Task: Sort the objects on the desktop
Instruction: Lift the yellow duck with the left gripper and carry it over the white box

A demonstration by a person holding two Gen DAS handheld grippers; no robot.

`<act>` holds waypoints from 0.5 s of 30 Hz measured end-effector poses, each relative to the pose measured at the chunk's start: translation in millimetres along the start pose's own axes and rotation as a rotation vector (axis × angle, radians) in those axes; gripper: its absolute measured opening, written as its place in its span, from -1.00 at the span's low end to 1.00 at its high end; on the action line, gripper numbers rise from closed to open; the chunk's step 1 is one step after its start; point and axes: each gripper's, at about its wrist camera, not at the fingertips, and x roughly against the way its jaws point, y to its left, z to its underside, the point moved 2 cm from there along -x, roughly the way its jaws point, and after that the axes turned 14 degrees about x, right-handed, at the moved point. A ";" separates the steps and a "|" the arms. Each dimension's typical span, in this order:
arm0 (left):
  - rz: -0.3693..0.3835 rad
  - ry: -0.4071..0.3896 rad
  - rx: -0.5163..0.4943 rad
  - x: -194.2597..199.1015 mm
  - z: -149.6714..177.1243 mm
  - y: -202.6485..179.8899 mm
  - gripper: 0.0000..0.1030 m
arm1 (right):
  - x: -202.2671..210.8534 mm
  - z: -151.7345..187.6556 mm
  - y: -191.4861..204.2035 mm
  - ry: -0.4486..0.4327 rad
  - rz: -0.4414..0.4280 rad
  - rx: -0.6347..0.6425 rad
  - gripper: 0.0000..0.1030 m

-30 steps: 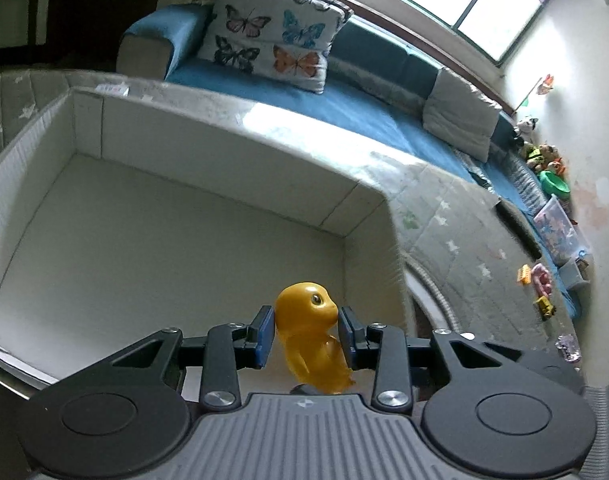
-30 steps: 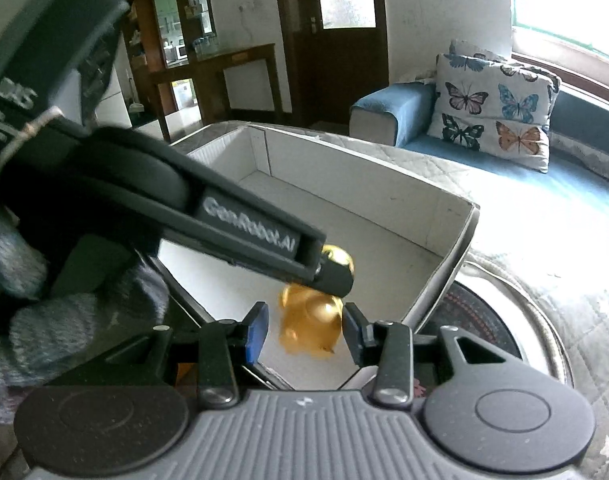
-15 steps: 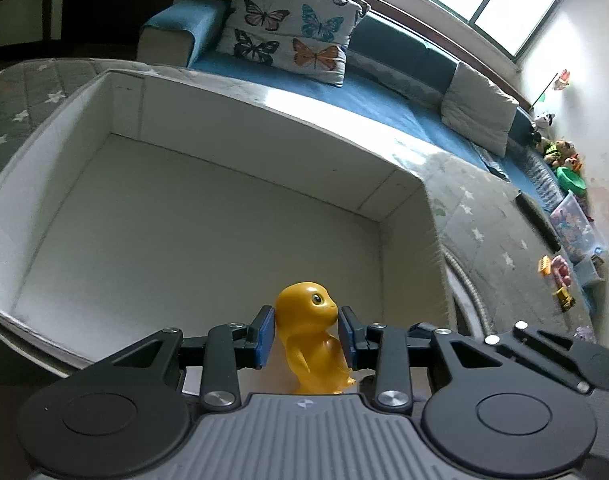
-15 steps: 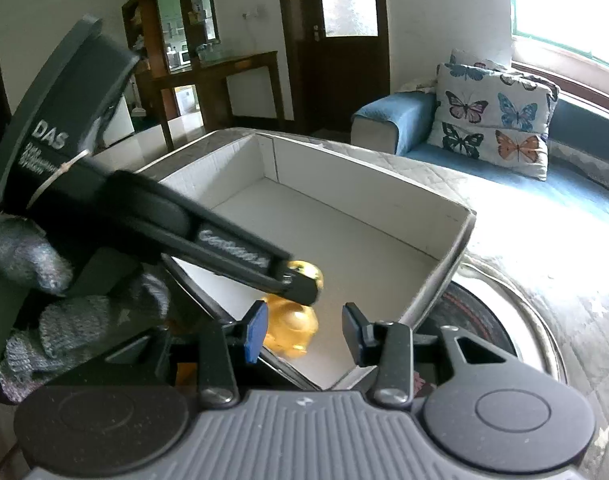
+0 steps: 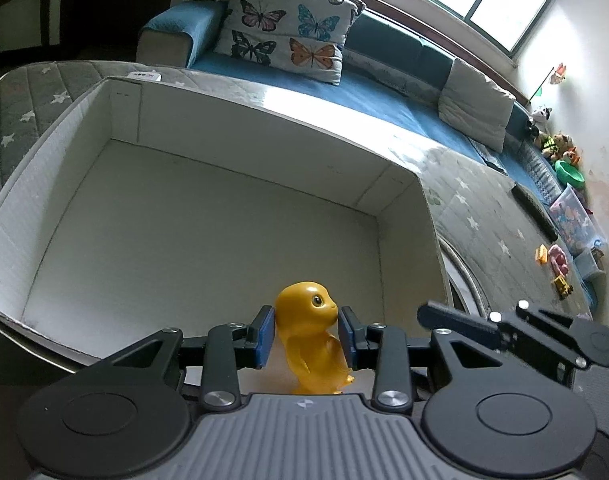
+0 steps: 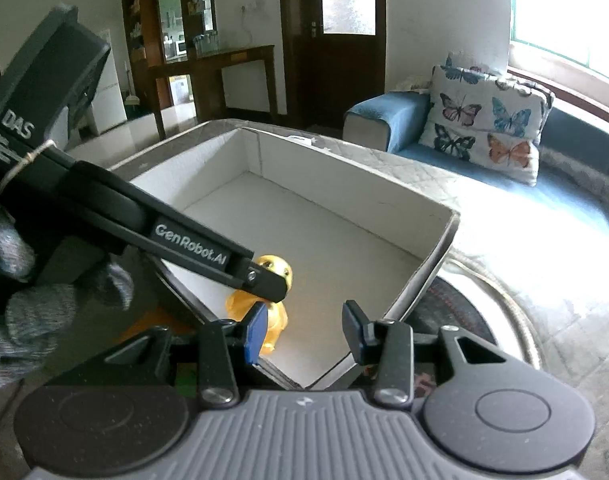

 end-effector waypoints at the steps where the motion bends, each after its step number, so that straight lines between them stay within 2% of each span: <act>1: 0.002 0.003 0.000 0.1 1.7 -1.0 -0.29 | -0.5 0.1 0.9 0.004 0.012 0.014 -0.20; 11: 0.020 0.022 0.007 3.5 14.9 -11.6 -0.31 | -2.8 3.9 2.7 0.021 0.072 0.049 -0.20; 15: 0.028 0.030 0.007 5.2 20.2 -16.0 -0.31 | -2.1 5.0 0.7 0.021 0.068 0.035 -0.19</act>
